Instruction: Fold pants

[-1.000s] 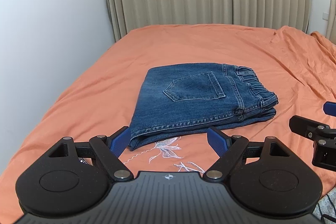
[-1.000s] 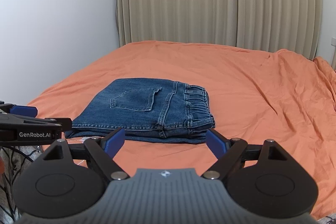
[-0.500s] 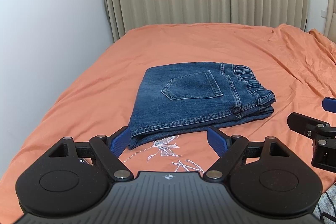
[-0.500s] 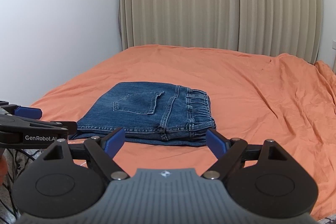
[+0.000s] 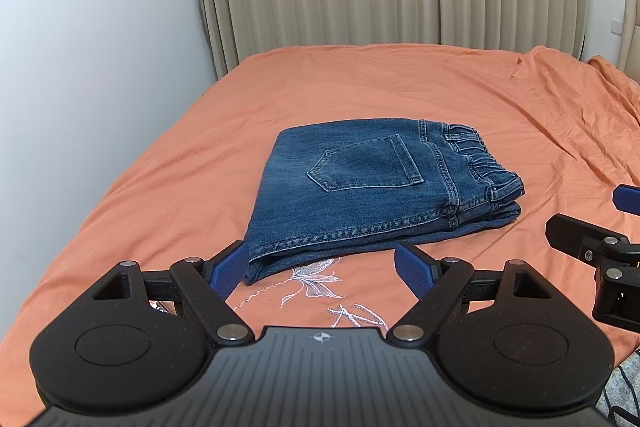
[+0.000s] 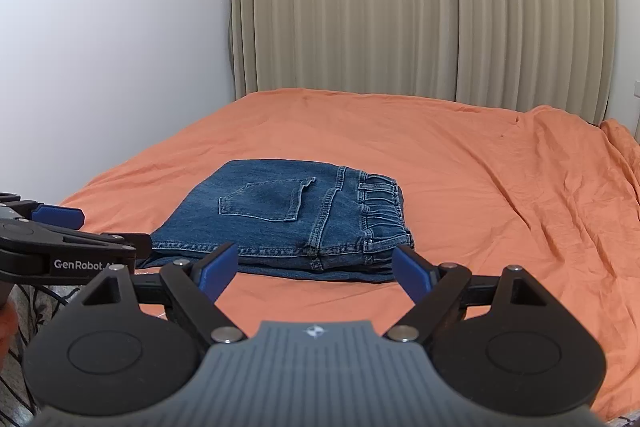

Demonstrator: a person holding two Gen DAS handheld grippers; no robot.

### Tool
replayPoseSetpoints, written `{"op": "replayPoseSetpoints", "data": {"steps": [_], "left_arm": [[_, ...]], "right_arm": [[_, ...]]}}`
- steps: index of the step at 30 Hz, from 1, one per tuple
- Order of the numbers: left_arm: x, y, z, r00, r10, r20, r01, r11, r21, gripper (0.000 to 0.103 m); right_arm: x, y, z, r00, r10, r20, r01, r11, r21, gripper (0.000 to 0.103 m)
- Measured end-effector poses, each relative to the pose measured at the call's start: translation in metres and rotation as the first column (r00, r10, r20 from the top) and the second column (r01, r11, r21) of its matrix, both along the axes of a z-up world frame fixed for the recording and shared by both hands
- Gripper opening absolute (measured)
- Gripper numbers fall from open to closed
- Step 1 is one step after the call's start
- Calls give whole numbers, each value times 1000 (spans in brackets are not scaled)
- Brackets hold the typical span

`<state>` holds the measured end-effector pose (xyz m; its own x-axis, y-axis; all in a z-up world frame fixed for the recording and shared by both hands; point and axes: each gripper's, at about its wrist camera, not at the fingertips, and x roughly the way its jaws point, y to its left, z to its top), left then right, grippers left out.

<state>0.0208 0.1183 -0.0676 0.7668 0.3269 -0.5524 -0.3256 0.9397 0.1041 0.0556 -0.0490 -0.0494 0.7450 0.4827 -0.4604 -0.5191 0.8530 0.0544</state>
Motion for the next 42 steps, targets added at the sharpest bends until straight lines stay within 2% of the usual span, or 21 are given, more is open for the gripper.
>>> {"op": "replayPoseSetpoints", "data": {"steps": [42], "left_arm": [[-2,2,2,1000,-13,-2,13,1000,10,96]], "right_arm": [[-1,1,0,1000,17,1,-17,1000,-8,81]]}}
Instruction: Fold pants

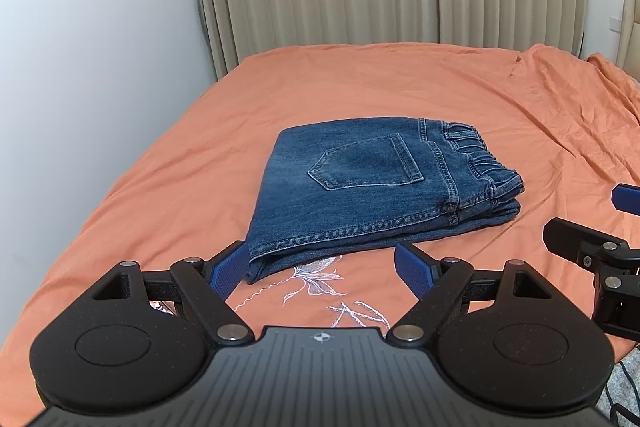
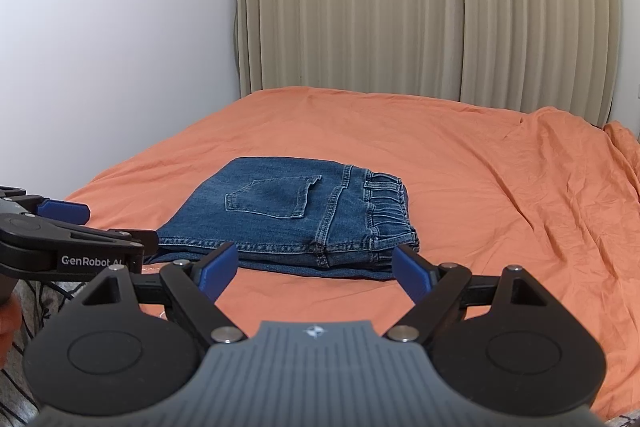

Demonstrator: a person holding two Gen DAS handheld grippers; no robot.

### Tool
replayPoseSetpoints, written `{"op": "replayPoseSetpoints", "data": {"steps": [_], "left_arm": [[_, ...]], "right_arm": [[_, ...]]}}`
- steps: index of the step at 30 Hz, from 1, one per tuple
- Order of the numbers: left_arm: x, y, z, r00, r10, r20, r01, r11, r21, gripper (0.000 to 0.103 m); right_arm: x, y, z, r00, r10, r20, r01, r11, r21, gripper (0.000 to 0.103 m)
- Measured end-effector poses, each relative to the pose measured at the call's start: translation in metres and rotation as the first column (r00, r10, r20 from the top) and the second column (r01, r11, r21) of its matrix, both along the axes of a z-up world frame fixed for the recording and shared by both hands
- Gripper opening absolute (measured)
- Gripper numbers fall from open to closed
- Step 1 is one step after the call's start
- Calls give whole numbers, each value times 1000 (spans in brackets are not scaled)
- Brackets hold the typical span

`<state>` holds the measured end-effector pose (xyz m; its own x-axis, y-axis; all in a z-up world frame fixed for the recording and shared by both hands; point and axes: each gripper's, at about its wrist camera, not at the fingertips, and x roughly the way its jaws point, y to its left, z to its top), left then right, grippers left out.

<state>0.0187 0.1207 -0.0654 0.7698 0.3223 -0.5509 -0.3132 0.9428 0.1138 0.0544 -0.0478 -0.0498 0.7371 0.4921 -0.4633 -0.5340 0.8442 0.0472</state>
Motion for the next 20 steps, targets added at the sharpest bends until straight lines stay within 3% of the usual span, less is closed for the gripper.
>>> {"op": "replayPoseSetpoints", "data": {"steps": [20], "left_arm": [[-1,-4,6,999,-32,18,31,998,50,96]], "right_arm": [[-2,-3,1,1000,18,-4,-18,1000,-2,81]]}}
